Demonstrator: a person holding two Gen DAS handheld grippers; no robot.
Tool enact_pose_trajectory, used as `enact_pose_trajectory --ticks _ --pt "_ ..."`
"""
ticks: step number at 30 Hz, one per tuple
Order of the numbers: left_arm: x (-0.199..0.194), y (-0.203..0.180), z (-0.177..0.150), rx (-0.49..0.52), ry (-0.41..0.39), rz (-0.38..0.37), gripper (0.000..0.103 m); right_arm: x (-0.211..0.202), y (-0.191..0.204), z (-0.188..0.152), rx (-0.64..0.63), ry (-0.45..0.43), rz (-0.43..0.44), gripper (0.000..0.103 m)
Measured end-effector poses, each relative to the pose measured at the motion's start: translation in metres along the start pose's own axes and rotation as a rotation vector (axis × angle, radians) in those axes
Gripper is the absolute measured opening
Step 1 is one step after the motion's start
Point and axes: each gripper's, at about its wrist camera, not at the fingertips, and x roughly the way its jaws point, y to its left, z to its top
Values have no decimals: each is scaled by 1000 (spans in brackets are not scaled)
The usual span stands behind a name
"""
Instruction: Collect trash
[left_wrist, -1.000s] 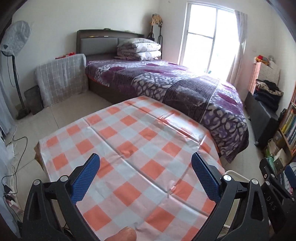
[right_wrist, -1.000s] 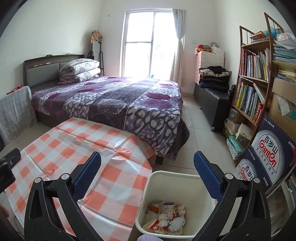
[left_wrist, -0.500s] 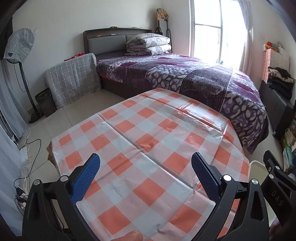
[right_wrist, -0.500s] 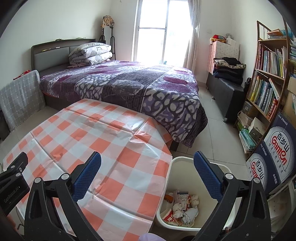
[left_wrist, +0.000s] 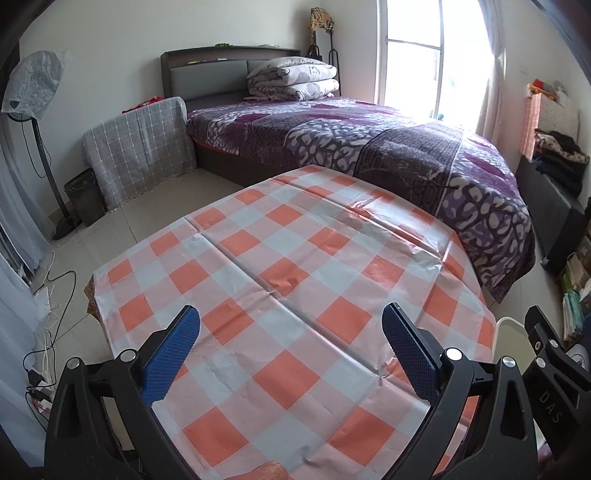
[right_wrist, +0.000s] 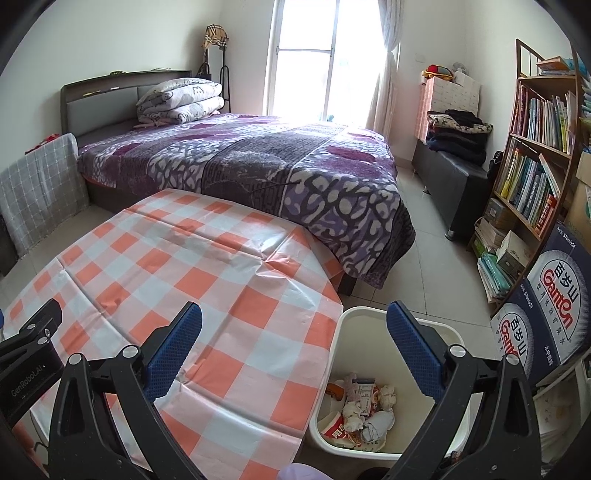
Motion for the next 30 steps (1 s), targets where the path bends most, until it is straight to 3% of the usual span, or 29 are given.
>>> enact_pose_trajectory --ticks 7,30 --pt "5 -14 1 25 4 -18 96 7 -13 3 34 21 -9 96" --pt "31 -29 -1 50 93 21 96 34 -27 3 62 93 1 96"
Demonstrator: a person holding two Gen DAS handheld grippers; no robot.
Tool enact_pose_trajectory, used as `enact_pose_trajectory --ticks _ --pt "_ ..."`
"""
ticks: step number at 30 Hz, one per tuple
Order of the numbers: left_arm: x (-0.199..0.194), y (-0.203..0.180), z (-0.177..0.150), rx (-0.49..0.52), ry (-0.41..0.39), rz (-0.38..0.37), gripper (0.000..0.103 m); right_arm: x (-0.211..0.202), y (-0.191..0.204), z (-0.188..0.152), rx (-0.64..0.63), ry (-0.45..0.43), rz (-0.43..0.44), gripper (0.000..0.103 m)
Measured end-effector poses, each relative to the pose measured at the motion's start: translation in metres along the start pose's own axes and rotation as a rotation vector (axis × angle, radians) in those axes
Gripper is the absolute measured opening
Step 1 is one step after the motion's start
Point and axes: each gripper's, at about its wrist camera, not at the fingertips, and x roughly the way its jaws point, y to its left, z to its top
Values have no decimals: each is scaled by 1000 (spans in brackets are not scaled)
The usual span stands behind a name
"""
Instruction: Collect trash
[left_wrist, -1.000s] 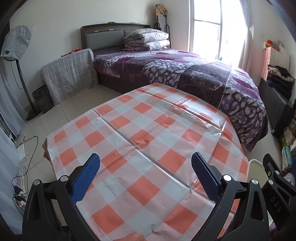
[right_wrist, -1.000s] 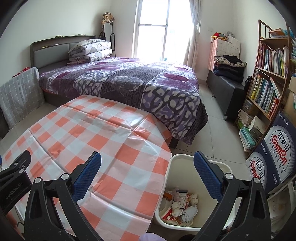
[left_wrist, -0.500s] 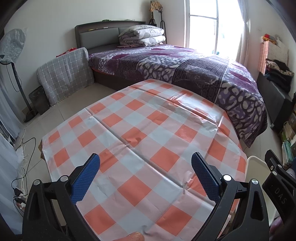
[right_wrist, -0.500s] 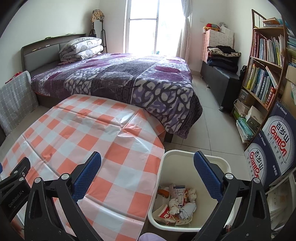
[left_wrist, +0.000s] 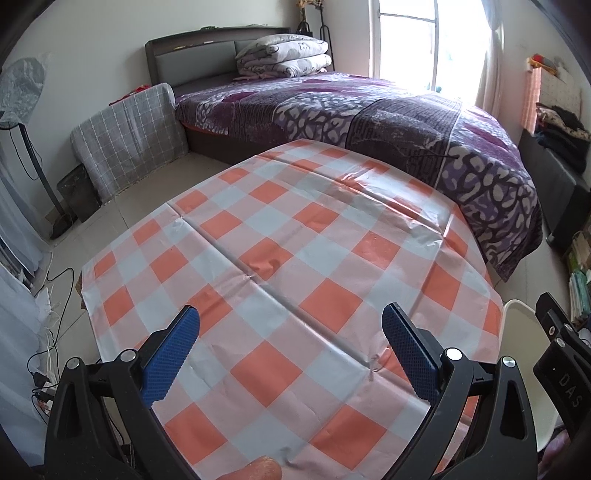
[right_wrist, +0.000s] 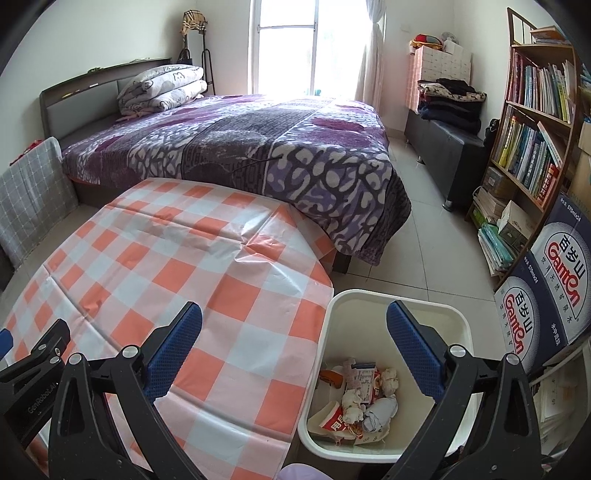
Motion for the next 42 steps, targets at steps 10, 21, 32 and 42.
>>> enact_pose_trajectory --ticks 10,21,32,42 --pt "2 2 -1 0 4 2 96 3 4 -2 -12 5 0 96" --pt "3 2 -1 4 6 2 96 3 5 -4 -13 11 4 96" --pt "3 2 -2 3 7 3 96 4 4 -4 -14 12 4 96" --pt "5 6 -4 -4 11 4 96 4 3 -7 -22 13 5 96"
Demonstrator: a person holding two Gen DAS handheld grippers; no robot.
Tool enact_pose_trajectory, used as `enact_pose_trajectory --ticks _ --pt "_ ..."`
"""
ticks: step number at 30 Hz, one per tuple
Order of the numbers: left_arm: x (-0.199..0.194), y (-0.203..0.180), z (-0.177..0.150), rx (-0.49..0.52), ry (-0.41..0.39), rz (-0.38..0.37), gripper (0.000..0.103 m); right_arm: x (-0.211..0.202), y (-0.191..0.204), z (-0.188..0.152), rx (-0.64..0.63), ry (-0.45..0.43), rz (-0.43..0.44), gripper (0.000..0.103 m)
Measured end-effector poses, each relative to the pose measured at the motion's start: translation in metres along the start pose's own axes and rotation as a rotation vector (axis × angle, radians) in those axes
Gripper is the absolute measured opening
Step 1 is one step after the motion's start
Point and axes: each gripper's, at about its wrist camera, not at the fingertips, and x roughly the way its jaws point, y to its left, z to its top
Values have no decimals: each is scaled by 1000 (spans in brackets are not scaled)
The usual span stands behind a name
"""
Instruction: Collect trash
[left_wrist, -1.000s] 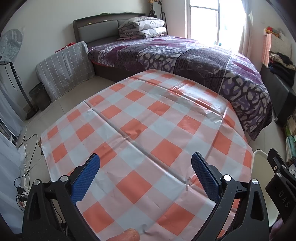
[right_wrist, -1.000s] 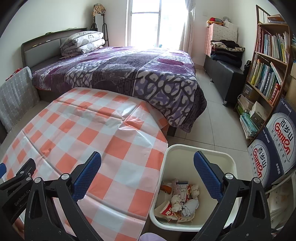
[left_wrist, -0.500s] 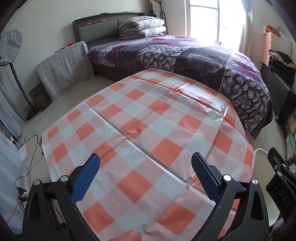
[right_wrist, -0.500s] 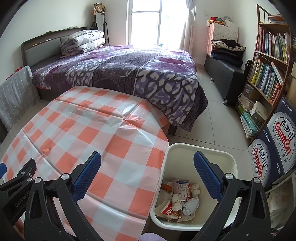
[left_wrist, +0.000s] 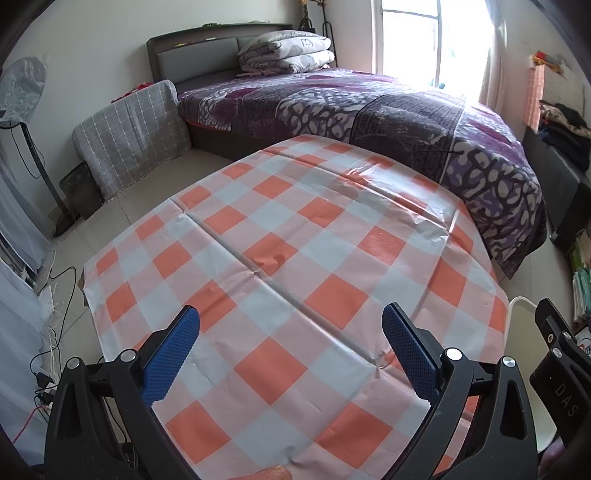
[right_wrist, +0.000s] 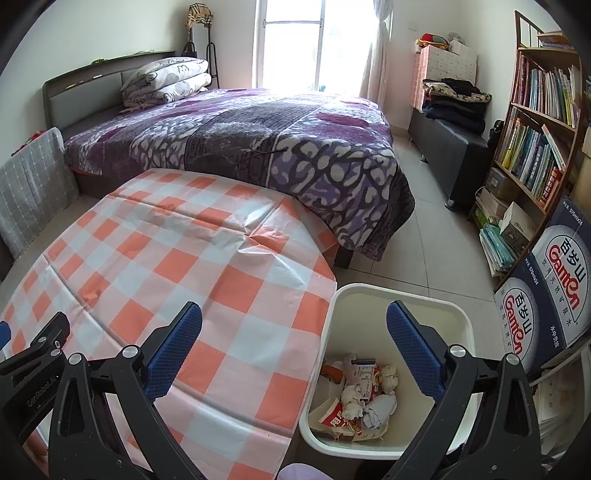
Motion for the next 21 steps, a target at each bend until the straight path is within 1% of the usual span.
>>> enact_pose_trajectory --ticks 10,21 --pt "1 0 0 2 1 0 96 2 -2 -3 2 15 3 96" --pt "0 -2 -4 30 -4 -10 96 5 -4 -3 2 21 -1 96"
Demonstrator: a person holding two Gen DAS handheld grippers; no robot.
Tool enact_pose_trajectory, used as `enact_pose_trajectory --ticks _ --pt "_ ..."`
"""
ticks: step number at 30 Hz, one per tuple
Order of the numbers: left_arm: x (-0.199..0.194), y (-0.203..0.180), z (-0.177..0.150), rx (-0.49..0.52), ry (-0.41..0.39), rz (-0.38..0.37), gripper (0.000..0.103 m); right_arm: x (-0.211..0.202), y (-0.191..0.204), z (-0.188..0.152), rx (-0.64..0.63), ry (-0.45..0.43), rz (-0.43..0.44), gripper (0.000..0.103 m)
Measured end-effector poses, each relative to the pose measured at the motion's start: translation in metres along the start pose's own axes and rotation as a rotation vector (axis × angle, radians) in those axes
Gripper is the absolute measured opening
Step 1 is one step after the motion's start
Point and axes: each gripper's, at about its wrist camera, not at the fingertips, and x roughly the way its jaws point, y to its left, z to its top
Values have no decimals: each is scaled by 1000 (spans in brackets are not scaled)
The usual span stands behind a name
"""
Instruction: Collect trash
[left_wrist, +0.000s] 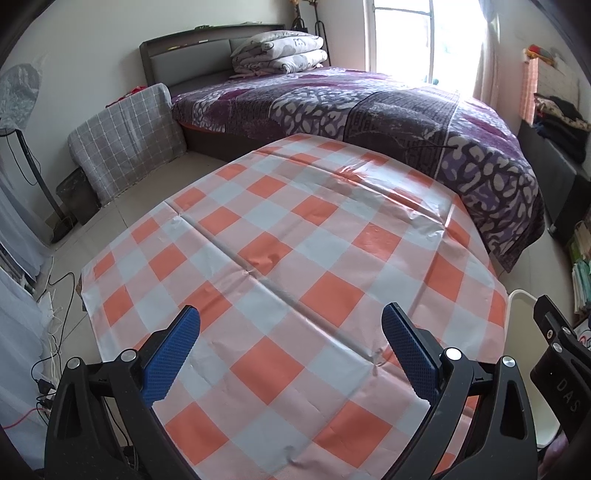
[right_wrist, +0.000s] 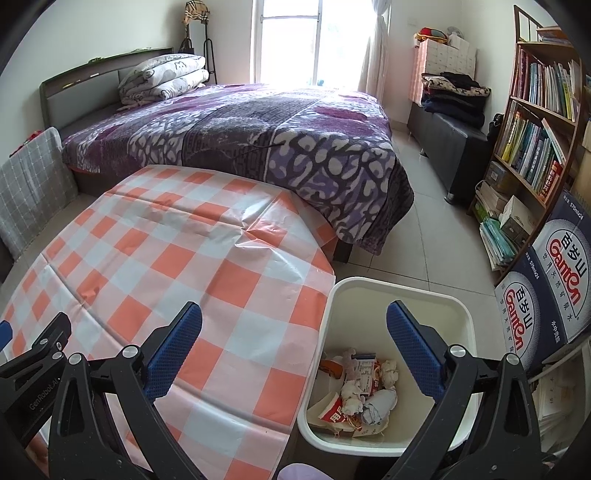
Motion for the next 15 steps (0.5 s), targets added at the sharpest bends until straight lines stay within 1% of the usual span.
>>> enact_pose_trajectory --ticks 8,15 --pt "-2 -8 1 16 4 -14 96 -1 -9 -4 2 4 -18 96" --pt "-5 -23 1 40 5 -46 96 -4 -26 -4 10 2 -45 96"
